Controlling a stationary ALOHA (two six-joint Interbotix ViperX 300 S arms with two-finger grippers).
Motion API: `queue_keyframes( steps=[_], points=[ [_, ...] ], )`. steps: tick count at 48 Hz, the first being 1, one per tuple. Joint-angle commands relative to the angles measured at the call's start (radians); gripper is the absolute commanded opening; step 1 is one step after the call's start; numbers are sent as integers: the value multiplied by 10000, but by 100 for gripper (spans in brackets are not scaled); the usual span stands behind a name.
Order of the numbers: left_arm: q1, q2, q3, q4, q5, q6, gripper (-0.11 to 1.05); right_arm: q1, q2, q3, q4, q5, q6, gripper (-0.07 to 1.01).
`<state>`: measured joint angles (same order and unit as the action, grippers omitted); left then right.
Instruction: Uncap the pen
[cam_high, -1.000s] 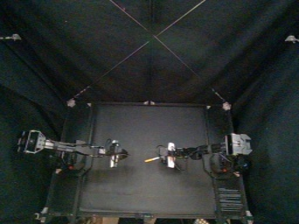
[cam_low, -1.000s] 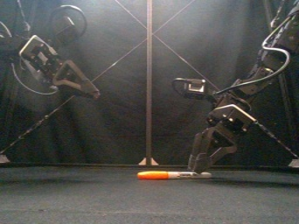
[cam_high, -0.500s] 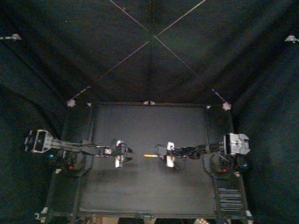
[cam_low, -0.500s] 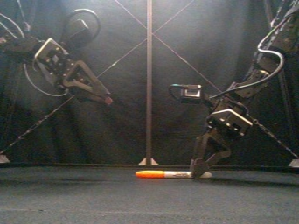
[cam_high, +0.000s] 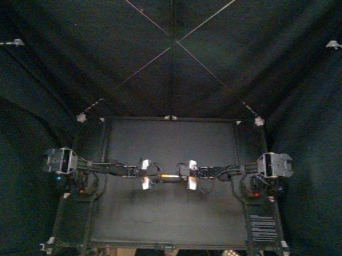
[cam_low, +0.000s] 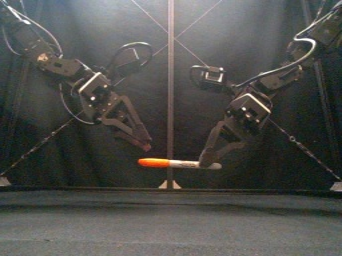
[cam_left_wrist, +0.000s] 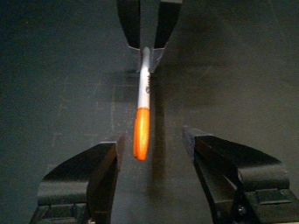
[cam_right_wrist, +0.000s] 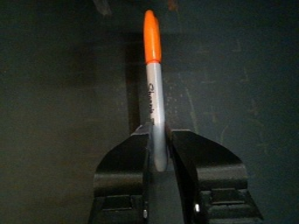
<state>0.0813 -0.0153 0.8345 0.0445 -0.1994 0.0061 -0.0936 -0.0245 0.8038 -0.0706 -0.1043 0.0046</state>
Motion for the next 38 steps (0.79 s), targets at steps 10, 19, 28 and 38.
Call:
queue_keyframes(
  steps=[10,19,28,38],
  points=[
    [138,368,-506,-92,15,-31,86,31,-337,-215,0,-31,0,54],
    [199,552,-752,-92,583,-15,63,31,-322,-215,-15,-31,-15,53],
    [353,491,-736,-15,736,0,43,15,-353,46,-15,-31,15,53],
    [491,0,-153,184,736,0,43,-31,-782,690,138,-77,46,54]
  ],
)
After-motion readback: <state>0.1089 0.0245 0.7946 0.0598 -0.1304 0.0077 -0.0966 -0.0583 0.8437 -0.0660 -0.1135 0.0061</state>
